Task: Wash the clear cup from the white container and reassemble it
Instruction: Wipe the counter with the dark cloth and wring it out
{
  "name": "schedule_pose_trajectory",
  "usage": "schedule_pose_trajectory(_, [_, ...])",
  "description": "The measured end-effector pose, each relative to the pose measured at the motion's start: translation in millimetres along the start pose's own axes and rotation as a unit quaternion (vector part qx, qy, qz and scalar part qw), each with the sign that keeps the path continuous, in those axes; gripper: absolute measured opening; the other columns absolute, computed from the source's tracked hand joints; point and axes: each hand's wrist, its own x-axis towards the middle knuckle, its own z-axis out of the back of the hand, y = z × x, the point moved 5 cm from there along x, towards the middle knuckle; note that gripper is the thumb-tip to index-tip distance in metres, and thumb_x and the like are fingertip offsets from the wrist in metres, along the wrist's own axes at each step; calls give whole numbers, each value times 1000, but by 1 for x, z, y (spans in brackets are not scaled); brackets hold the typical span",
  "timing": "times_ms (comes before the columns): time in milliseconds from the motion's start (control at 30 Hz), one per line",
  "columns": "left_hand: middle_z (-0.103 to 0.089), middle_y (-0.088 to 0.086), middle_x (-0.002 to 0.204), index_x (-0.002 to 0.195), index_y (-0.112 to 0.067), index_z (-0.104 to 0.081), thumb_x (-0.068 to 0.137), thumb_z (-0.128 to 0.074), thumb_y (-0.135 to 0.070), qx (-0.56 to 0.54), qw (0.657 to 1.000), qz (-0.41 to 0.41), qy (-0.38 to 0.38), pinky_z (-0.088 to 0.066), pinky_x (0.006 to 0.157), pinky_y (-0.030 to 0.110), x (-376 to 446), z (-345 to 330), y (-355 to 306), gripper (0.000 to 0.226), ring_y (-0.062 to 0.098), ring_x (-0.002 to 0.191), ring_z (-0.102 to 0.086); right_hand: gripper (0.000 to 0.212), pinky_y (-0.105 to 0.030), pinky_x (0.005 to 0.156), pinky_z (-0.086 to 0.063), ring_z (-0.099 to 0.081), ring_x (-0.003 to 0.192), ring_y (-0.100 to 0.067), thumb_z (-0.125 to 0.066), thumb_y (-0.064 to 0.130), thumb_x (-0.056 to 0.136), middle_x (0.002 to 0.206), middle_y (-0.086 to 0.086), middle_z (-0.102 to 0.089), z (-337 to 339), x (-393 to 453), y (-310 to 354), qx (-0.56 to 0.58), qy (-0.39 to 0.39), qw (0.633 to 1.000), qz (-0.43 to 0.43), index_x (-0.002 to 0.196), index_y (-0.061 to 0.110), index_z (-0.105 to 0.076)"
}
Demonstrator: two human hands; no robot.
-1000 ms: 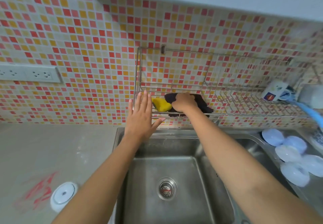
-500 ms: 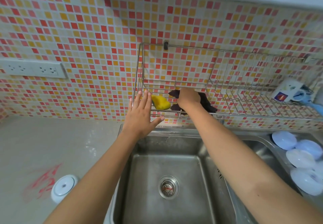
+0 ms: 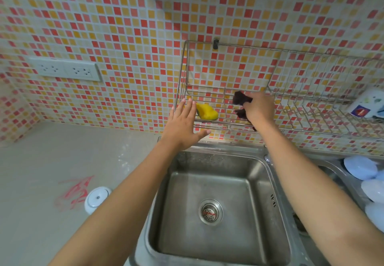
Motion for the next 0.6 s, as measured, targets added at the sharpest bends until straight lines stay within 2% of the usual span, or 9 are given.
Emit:
schedule_pose_trajectory(100, [15,-3,161,154,-19,6,90,-37,-68,-105,994,-16,-40,7,120,38,-26,10,5,91,12,145,21,24,-23,50,-44,-65,67,-24,-56,7,87,79,-5,-69,22,-18,20,98,-38,994,34,100,15,-74])
schedule_pose_trajectory(167, [15,-8,159,154,-22,5,92,-43,-62,-156,985,3,-74,10,117,33,-55,16,23,88,9,145,20,25,-22,52,-43,-65,67,-19,-56,7,85,77,-1,-69,36,-37,44,126,-59,988,69,100,16,-75])
schedule_pose_trajectory(233, [14,-10,159,154,-25,3,92,-44,-60,-163,981,40,-98,11,115,31,-90,15,53,85,8,146,19,28,-16,54,-42,-60,60,-2,-57,5,84,73,3,-66,44,-61,71,165,-58,979,106,101,17,-75])
schedule_pose_trajectory(300, [10,-11,161,154,-27,-2,92,-46,-61,-163,977,94,-103,8,115,31,-129,8,94,84,7,147,16,33,-5,46,-35,-59,53,4,-55,1,80,63,3,-64,44,-89,100,203,-42,968,142,96,20,-76])
schedule_pose_trajectory(333, [6,-11,162,154,-28,-5,91,-47,-62,-171,972,126,-97,5,117,32,-150,2,115,84,8,147,13,35,-5,46,-35,-60,54,4,-53,1,78,61,3,-63,42,-104,113,214,-34,963,161,94,21,-77])
schedule_pose_trajectory(433, [-10,-5,162,153,-27,-16,83,-55,-65,-215,952,209,-61,-9,120,38,-216,-22,170,89,12,149,-3,38,-16,60,-50,-66,63,-2,-52,1,74,71,3,-70,15,-151,146,239,16,947,214,94,22,-77])
schedule_pose_trajectory(533, [-24,-1,157,151,-19,-21,68,-68,-70,-273,931,241,-24,-16,115,27,-260,-55,208,108,10,144,-20,35,-9,67,-47,-62,71,7,-60,-5,72,88,6,-73,-38,-204,163,217,48,946,234,94,16,-77])
schedule_pose_trajectory(600, [-28,-2,154,149,-20,-23,60,-79,-63,-325,914,242,3,-17,113,20,-273,-79,222,114,8,141,-25,37,-16,80,-46,-68,86,-8,-62,-6,70,97,2,-74,-91,-234,164,192,92,955,206,97,15,-76])
